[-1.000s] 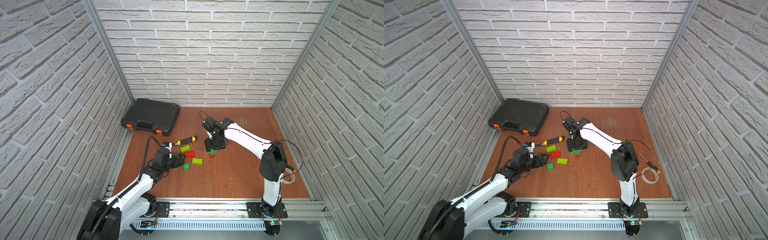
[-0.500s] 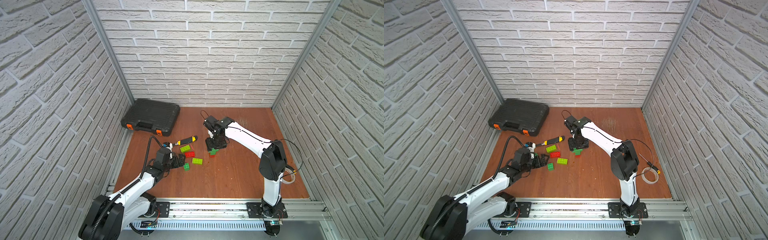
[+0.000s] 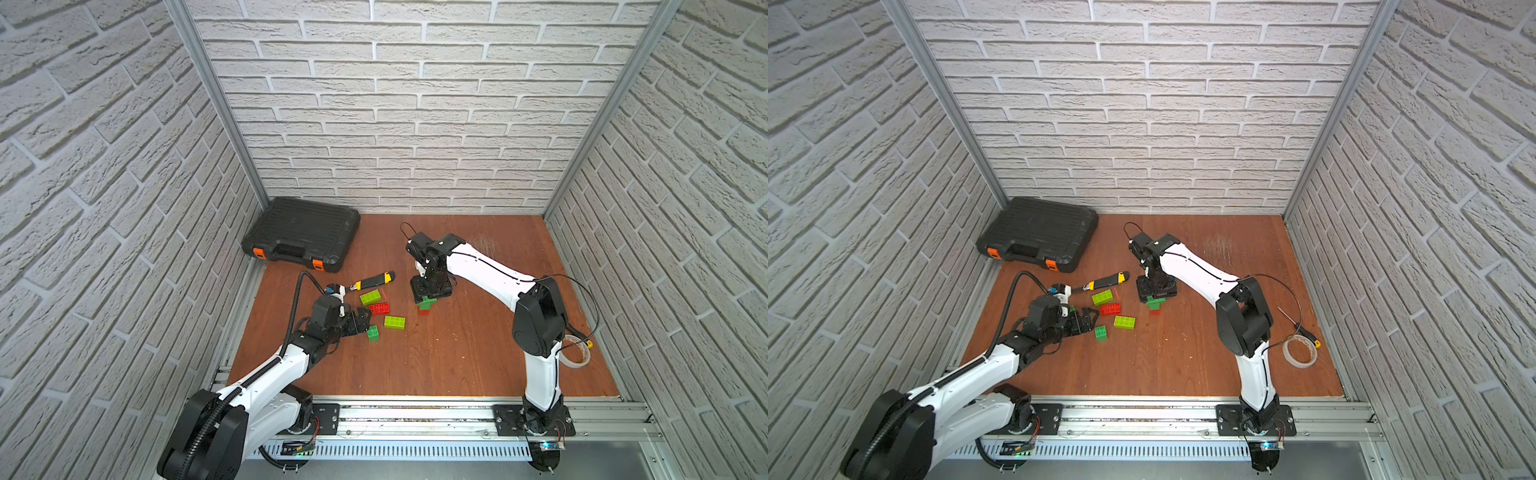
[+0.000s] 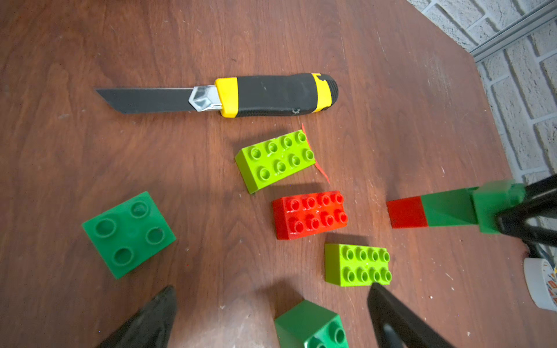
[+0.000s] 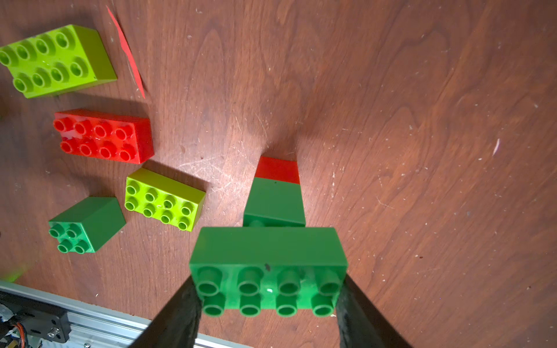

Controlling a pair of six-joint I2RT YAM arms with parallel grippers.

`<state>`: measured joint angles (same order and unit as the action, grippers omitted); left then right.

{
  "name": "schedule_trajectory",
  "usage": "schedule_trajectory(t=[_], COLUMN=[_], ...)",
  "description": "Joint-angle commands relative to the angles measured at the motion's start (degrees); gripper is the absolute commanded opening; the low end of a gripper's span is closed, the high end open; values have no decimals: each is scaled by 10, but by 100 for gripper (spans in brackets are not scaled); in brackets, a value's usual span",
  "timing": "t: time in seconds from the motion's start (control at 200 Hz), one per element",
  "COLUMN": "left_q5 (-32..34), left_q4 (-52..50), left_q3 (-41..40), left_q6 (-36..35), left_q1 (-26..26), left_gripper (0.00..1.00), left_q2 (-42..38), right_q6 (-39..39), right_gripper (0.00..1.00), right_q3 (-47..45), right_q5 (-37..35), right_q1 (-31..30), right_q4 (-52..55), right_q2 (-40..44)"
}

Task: Assemble a spoon with lego
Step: Assemble the lego brick with the lego brick.

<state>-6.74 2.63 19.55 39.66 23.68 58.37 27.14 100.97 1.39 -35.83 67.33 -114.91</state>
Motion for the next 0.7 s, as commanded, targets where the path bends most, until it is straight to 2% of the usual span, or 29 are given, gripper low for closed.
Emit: schedule_trajectory(t=[0.0, 0.225, 0.505, 0.695], left_q5=[-2, 9, 66, 82], left_q4=[22, 9, -41, -62], left_q3=[1, 2, 8, 10], left_q6=[-1, -4, -16, -25], left_q1=[-3, -3, -2, -2], left_gripper=[98, 98, 98, 98], left_q2=[-3, -9, -36, -47], right_q6=[0, 28, 66, 79], right_gripper=[49, 48, 48, 49], right_q3=[6, 12, 18, 61], right_q5=[-9, -30, -34, -39], right_q1=[2, -6, -8, -11], right_q4=[8, 27, 42, 82], right_q2=[-20, -37, -46, -73])
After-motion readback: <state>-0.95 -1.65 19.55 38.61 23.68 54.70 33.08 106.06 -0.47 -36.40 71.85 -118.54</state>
